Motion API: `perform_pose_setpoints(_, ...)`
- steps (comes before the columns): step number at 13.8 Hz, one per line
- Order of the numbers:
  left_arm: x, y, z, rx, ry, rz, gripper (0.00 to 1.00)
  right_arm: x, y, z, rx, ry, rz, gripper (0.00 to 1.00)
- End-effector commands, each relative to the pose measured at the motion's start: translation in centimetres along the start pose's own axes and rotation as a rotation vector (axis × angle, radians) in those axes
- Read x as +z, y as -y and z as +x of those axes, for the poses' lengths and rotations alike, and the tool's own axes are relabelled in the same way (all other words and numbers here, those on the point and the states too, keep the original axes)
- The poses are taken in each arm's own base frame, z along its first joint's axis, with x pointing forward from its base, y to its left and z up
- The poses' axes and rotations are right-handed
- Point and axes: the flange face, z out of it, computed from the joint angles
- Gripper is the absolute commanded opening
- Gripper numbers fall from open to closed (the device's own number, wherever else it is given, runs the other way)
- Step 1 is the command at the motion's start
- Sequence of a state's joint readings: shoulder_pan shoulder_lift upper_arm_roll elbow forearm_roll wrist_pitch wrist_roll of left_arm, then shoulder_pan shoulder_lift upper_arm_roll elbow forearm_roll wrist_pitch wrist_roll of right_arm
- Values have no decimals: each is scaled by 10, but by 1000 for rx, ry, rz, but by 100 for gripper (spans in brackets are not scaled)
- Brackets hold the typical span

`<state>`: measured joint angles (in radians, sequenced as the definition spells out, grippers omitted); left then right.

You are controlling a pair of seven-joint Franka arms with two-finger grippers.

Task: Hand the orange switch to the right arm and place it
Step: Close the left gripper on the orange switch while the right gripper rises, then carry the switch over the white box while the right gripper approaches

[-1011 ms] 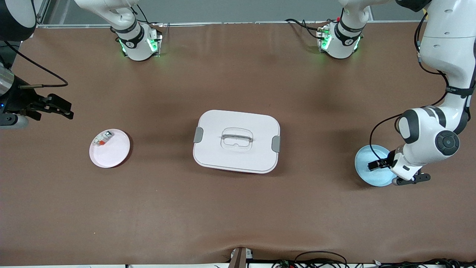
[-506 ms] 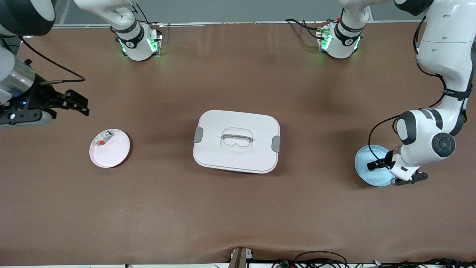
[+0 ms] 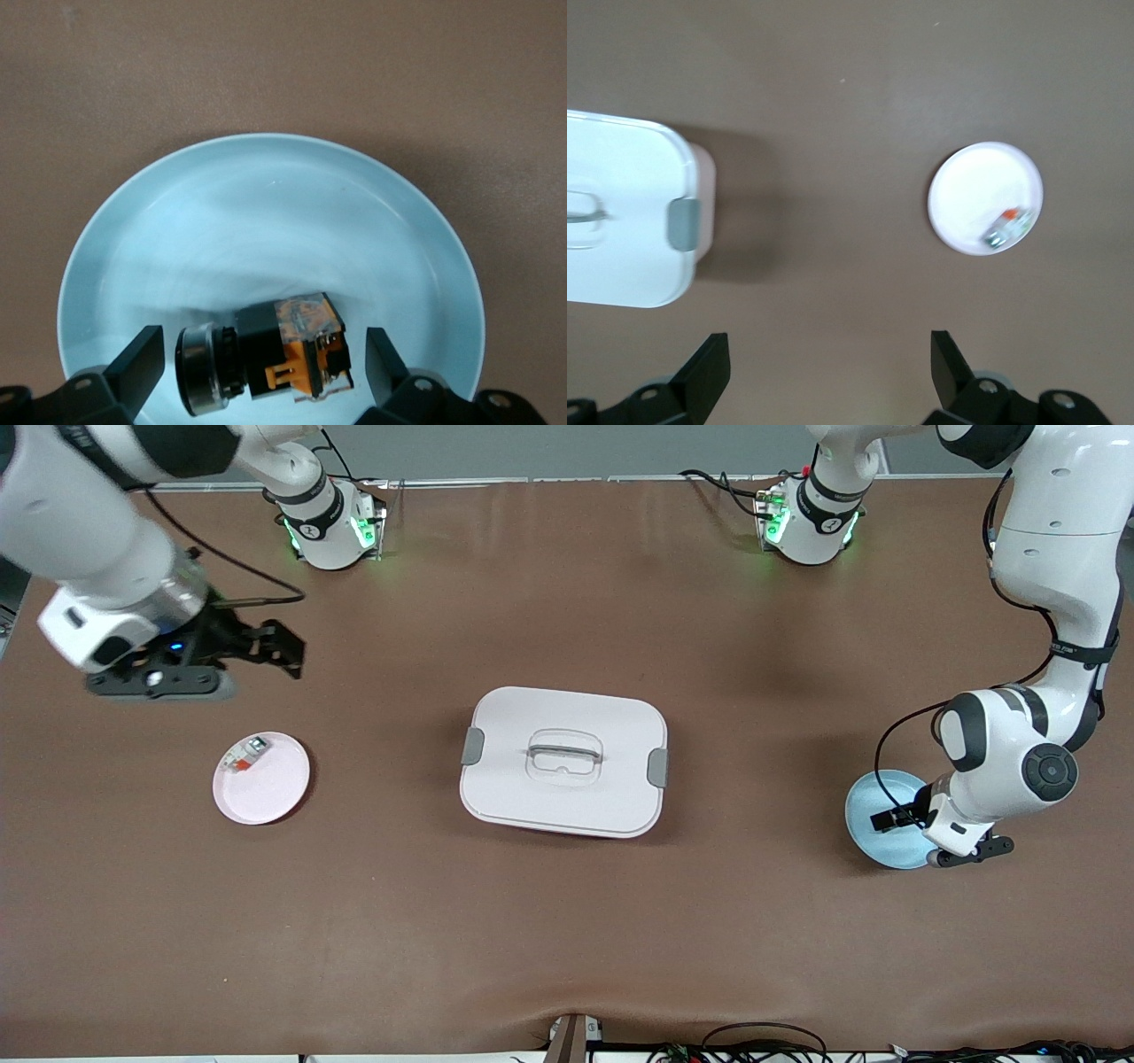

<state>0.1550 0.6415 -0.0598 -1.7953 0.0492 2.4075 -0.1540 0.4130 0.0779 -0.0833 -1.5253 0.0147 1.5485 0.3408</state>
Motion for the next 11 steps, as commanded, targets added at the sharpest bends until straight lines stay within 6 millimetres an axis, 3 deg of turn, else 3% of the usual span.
perform_pose_setpoints(1,11,-2,3,-8,-17,7,100,-1,50,-20,28,-3,-13,100)
perform_pose_setpoints(4,10,0,4,-13,-18,7,100,4,93,-35,-28,-29,2,100)
perform_pose_setpoints(6,10,-2,3,-11,-17,7,68,7,111,-40,-50,-47,34,100)
perform_pose_setpoints(9,1,-4,3,-5,-19,9,9,2,130,-43,46,-11,207,100)
perform_pose_setpoints(10,-5,-6,3,-4,-16,10,0,3,139,-44,70,-19,228,100)
perform_pose_setpoints(11,-13,-10,2,3,-7,11,0,4,149,-47,65,-37,241,100)
